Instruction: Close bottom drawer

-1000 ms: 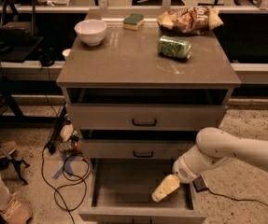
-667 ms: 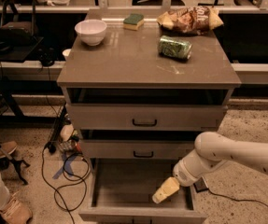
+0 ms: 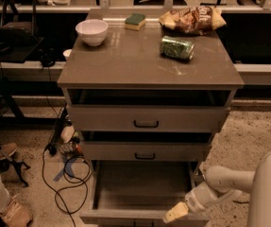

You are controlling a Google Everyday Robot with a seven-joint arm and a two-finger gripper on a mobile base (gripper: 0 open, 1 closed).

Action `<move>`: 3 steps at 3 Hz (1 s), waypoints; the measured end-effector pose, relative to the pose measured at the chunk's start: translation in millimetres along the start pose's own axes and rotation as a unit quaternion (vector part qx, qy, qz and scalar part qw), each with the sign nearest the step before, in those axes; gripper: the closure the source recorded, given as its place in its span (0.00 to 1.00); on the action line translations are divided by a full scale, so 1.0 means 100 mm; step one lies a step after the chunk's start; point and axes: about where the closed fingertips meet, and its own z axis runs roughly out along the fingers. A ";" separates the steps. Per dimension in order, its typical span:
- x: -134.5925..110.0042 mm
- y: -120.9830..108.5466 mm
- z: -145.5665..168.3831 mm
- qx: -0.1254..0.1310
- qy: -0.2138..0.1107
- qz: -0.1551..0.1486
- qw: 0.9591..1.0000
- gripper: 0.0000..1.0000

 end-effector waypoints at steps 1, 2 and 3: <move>0.25 -0.22 0.31 -0.012 0.009 0.043 0.999 0.25; 0.51 -0.44 0.62 -0.005 0.034 0.086 0.996 0.49; 0.65 -0.71 0.90 0.014 0.056 0.114 0.992 0.72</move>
Offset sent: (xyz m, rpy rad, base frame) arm -0.0628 -0.0335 -0.1277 -0.1131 0.2451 -0.1637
